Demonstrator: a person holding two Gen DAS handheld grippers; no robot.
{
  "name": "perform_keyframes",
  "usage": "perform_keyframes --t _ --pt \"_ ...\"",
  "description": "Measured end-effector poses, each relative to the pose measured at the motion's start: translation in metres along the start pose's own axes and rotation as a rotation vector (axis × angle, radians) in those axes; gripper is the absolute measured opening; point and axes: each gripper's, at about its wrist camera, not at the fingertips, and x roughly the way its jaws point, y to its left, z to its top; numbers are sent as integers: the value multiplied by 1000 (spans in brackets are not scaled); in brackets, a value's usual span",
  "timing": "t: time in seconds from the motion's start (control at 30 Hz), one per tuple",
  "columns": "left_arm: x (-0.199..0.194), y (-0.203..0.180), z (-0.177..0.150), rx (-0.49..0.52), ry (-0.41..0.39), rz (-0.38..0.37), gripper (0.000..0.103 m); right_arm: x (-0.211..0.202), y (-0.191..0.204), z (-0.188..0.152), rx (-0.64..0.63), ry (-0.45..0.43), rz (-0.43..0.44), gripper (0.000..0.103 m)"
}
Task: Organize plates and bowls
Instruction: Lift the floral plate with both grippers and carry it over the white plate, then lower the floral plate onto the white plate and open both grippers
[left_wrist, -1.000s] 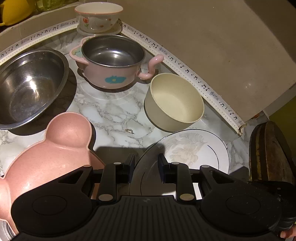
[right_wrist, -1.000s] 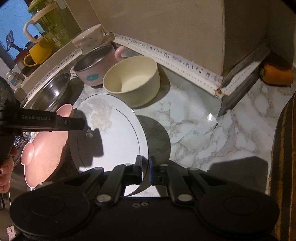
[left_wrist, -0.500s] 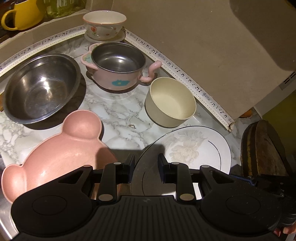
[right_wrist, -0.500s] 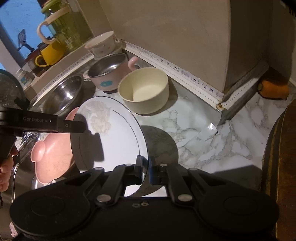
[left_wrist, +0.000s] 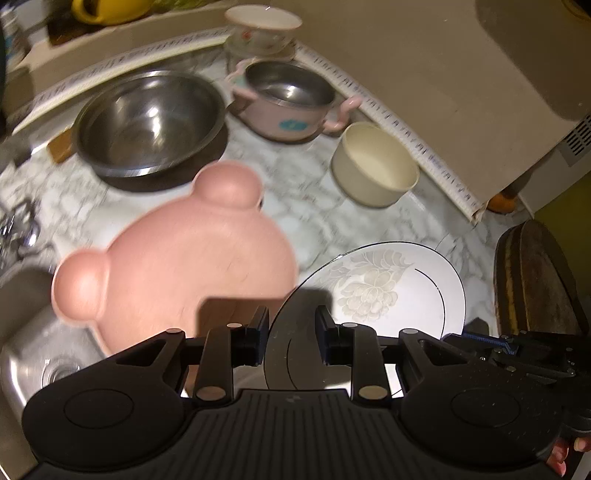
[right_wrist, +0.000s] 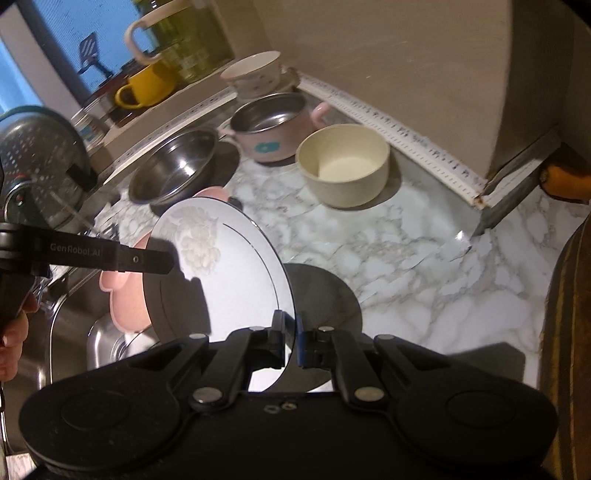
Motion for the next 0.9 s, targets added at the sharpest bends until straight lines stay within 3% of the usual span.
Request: perform_keyframes --t 0.43,0.9 --pt "3 32 -59 -40 97 28 26 10 28 -37 -26 89 63 7" --pt "10 37 -75 -39 170 23 26 18 32 -58 -8 138 73 6"
